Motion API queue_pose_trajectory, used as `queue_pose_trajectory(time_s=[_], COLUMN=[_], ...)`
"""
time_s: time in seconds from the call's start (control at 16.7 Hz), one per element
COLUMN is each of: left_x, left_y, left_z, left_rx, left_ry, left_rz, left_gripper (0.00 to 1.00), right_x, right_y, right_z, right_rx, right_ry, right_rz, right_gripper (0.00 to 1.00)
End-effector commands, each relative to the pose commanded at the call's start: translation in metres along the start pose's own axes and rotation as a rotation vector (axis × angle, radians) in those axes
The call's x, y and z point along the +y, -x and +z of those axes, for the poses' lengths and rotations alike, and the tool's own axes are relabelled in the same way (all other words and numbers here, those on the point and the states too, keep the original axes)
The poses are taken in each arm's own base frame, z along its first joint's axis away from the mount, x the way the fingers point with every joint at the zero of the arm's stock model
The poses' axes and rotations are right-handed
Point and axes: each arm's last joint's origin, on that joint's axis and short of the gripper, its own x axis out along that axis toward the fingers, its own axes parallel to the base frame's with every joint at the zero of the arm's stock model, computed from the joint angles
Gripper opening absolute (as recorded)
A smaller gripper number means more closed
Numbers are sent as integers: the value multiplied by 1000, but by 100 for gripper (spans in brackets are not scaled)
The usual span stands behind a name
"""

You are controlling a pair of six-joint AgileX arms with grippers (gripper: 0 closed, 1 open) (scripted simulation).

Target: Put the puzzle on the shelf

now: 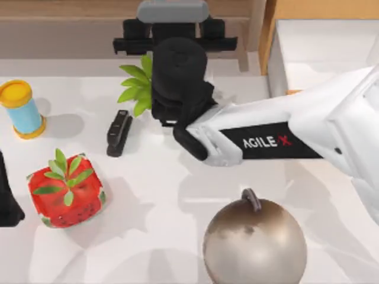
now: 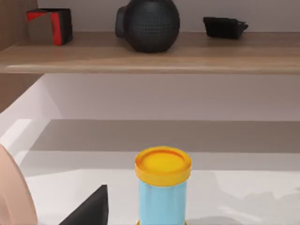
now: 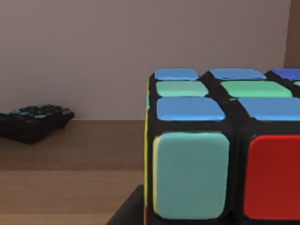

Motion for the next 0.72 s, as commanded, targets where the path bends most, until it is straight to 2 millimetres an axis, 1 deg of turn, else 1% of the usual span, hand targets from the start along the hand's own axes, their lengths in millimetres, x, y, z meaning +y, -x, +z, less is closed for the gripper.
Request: queue_pose_trajectory(time_s=[0.24,0.48,0.6,0.72], left_x=[0,0,0,0], left_y=[0,0,0,0], left_z=[0,0,0,0], left_rx=[0,0,0,0], left_ry=[0,0,0,0], left_rz=[0,0,0,0], left_gripper=[100,100,100,100], right_x=[1,4,3,3], right_y=[-34,-65,-76,-81], right_z=[5,-2,-6,-9], right_rx=[-31,-5,13,25], right_ry=[-10,-16,-12,-6], right_rz=[7,8,4,2], right_gripper=[0,0,0,0])
